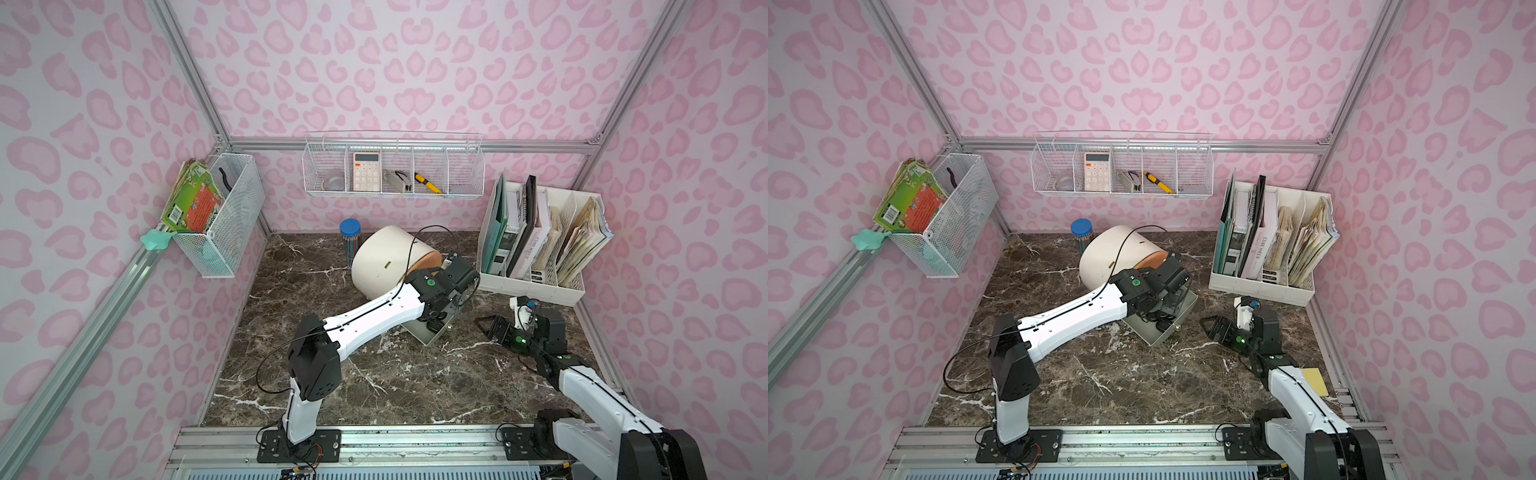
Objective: Put the bluetooth earphones in the drawer according to color
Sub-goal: Place the bluetooth earphone in the drawer, then close the drawer in the storage box.
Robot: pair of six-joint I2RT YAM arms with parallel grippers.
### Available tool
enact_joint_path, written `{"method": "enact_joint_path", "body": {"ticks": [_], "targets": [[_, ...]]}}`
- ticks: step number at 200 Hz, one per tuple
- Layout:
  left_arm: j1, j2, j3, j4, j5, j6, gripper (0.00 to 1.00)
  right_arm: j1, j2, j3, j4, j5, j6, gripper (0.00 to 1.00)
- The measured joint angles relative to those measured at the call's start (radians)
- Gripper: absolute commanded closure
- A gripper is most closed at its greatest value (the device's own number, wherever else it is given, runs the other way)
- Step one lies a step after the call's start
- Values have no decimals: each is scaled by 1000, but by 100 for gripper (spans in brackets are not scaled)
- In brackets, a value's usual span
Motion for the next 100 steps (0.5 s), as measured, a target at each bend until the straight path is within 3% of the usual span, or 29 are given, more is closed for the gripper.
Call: {"method": "enact_joint_path", "body": {"ticks": [29,60,100], "targets": [[4,-77,11,-16,3,22,9,86,82,10,40,8,-5,8],[39,-156,-8,-11,-22,66,9,109,226,76,55,-34,-50,28],[128,-239,-13,-8,-24,112,9,121,313,46,156,-106,-67,45]]}}
